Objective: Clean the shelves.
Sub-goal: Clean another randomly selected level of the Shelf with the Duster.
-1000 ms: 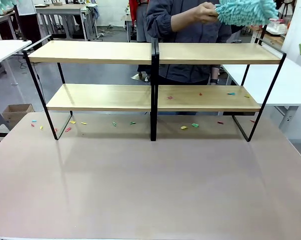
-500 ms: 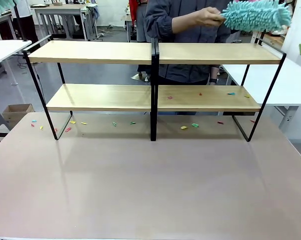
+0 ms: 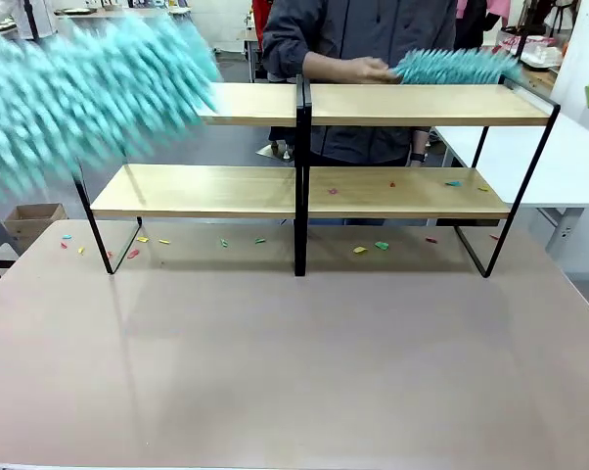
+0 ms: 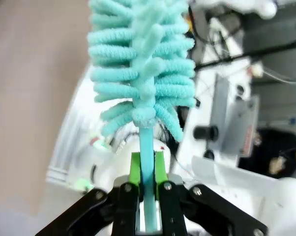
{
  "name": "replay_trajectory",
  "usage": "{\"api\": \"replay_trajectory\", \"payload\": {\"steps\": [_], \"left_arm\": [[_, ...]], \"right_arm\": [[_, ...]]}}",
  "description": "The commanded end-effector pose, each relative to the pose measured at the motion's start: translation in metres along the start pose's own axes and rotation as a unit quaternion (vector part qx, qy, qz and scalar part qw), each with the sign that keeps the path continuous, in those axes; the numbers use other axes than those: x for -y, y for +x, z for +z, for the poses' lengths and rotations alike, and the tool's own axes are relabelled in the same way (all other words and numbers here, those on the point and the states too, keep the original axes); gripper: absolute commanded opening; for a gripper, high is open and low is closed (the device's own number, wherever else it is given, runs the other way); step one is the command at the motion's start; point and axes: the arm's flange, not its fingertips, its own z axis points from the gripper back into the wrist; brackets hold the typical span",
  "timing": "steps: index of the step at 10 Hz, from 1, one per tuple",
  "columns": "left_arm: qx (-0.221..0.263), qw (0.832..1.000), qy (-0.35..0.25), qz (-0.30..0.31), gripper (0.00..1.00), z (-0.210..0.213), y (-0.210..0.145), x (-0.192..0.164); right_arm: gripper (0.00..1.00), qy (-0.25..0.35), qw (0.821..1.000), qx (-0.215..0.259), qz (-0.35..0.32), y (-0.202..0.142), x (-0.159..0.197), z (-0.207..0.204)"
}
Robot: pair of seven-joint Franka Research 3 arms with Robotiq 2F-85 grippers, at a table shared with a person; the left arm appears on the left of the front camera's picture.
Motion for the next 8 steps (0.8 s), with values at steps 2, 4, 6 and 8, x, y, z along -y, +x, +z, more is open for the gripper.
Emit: {"api": "replay_trajectory", "payload": {"steps": [2, 4, 6, 8], "left_arm": [[-0.127, 0.991, -0.021, -0.045, 0.12, -0.068, 0.017, 0.001], [-0.112, 0.993, -0.030, -0.034, 0.12, -0.078, 0.027, 0.009], [-0.112, 0.993, -0.030, -0.034, 0.12, -0.078, 0.027, 0.009], [-0.154, 0.986, -0.051, -0.034, 0.12, -0.098, 0.048, -0.011]], "right_arm": [[1.00, 0.001, 1.000, 0.000, -0.001, 0.000, 0.000, 0.001], [1.00, 0.001, 1.000, 0.000, -0.001, 0.000, 0.000, 0.001], [1.00, 0.001, 1.000, 0.000, -0.001, 0.000, 0.000, 0.001], [1.00, 0.001, 1.000, 0.000, -0.001, 0.000, 0.000, 0.001]]}}
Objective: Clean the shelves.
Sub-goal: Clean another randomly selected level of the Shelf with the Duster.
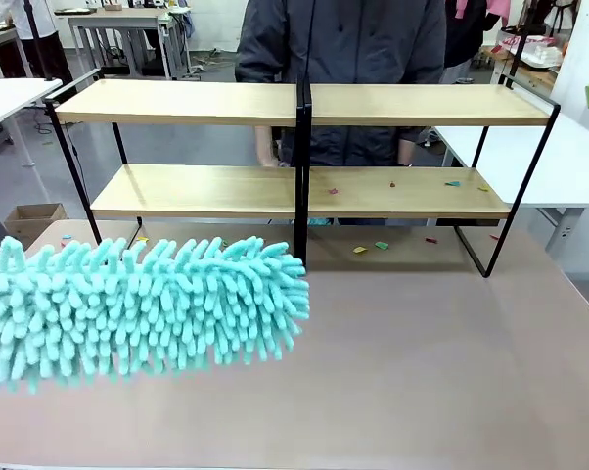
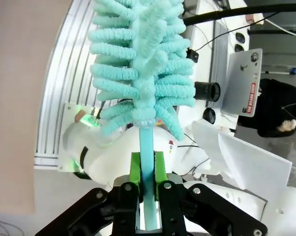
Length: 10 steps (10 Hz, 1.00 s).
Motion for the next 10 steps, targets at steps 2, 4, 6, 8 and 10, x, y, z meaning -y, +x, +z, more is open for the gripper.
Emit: {"api": "replay_trajectory", "payload": {"steps": [2, 4, 6, 8, 10], "left_arm": [[0.002, 0.999, -0.019, 0.031, 0.12, -0.028, 0.103, -0.030], [0.057, 0.991, 0.050, 0.110, 0.12, -0.056, 0.161, -0.034], [0.020, 0.998, 0.011, 0.060, 0.12, -0.052, 0.140, -0.041], [0.020, 0.998, 0.011, 0.060, 0.12, -0.052, 0.140, -0.041], [0.025, 0.997, 0.012, 0.077, 0.12, -0.058, 0.154, -0.044]], "right_arm": [[1.00, 0.001, 1.000, 0.000, -0.001, 0.000, 0.000, 0.001], [1.00, 0.001, 1.000, 0.000, -0.001, 0.000, 0.000, 0.001], [1.00, 0.001, 1.000, 0.000, -0.001, 0.000, 0.000, 0.001], [1.00, 0.001, 1.000, 0.000, -0.001, 0.000, 0.000, 0.001], [1.00, 0.001, 1.000, 0.000, -0.001, 0.000, 0.000, 0.001]]}}
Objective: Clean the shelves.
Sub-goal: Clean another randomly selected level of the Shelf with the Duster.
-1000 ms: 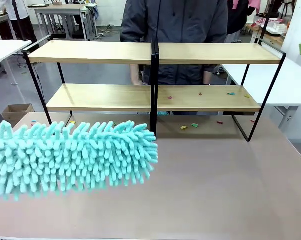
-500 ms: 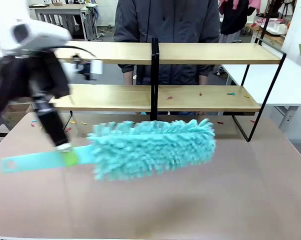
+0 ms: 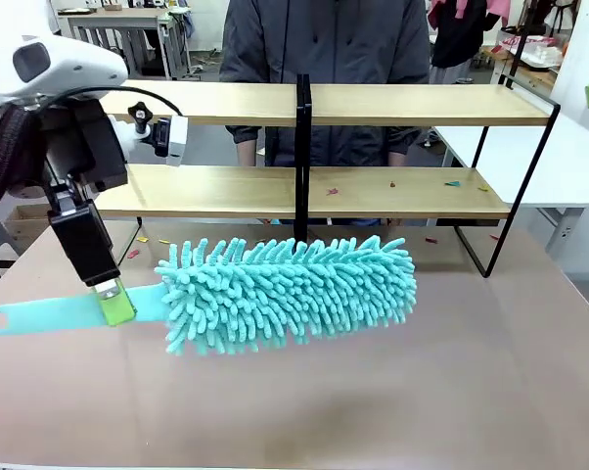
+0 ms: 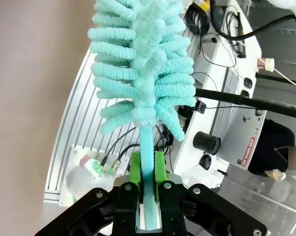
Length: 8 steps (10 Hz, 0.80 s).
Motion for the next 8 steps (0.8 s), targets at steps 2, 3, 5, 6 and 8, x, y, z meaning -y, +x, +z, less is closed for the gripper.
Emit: {"api": "replay_trajectory", "payload": {"steps": [2, 3, 5, 6, 8], "left_arm": [[0.093, 0.988, 0.073, 0.103, 0.12, -0.031, 0.071, 0.027], [0.115, 0.978, 0.112, 0.135, 0.12, -0.040, 0.091, 0.036], [0.156, 0.952, 0.170, 0.202, 0.12, -0.051, 0.116, 0.047], [0.130, 0.945, 0.194, 0.227, 0.12, -0.055, 0.117, 0.050], [0.101, 0.939, 0.168, 0.282, 0.12, -0.055, 0.085, 0.064]], "right_arm": [[1.00, 0.001, 1.000, 0.000, -0.001, 0.000, 0.000, 0.001], [1.00, 0.001, 1.000, 0.000, -0.001, 0.000, 0.000, 0.001], [1.00, 0.001, 1.000, 0.000, -0.001, 0.000, 0.000, 0.001], [1.00, 0.001, 1.000, 0.000, -0.001, 0.000, 0.000, 0.001], [1.00, 0.001, 1.000, 0.000, -0.001, 0.000, 0.000, 0.001]]}}
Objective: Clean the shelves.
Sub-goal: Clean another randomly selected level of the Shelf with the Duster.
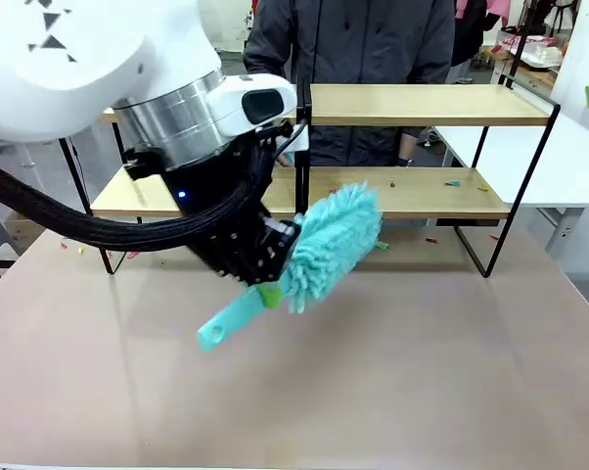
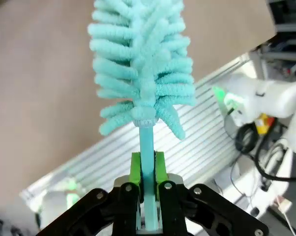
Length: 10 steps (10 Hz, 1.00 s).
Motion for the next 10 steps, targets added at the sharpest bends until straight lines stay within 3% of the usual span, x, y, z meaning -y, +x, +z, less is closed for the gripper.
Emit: {"api": "replay_trajectory", "payload": {"steps": [1, 2, 3, 4, 6, 8, 10], "left_arm": [[0.028, 0.999, -0.014, -0.029, 0.12, 0.000, 0.009, 0.004], [0.028, 0.999, -0.014, -0.029, 0.12, 0.000, 0.009, 0.004], [-0.003, 1.000, 0.000, -0.001, 0.12, 0.002, -0.002, 0.000], [0.053, 0.994, -0.047, 0.086, 0.12, -0.001, 0.013, 0.003], [0.106, 0.982, -0.071, 0.140, 0.12, -0.004, 0.019, 0.014], [0.163, 0.966, -0.059, 0.194, 0.12, -0.012, 0.026, 0.028], [0.177, 0.962, -0.038, 0.205, 0.12, -0.024, 0.035, 0.043]], "right_arm": [[1.00, 0.001, 1.000, 0.000, -0.001, 0.000, 0.000, 0.001], [1.00, 0.001, 1.000, 0.000, -0.001, 0.000, 0.000, 0.001], [1.00, 0.001, 1.000, 0.000, -0.001, 0.000, 0.000, 0.001], [1.00, 0.001, 1.000, 0.000, -0.001, 0.000, 0.000, 0.001], [1.00, 0.001, 1.000, 0.000, -0.001, 0.000, 0.000, 0.001], [1.00, 0.001, 1.000, 0.000, -0.001, 0.000, 0.000, 0.001], [1.00, 0.001, 1.000, 0.000, -0.001, 0.000, 0.000, 0.001]]}}
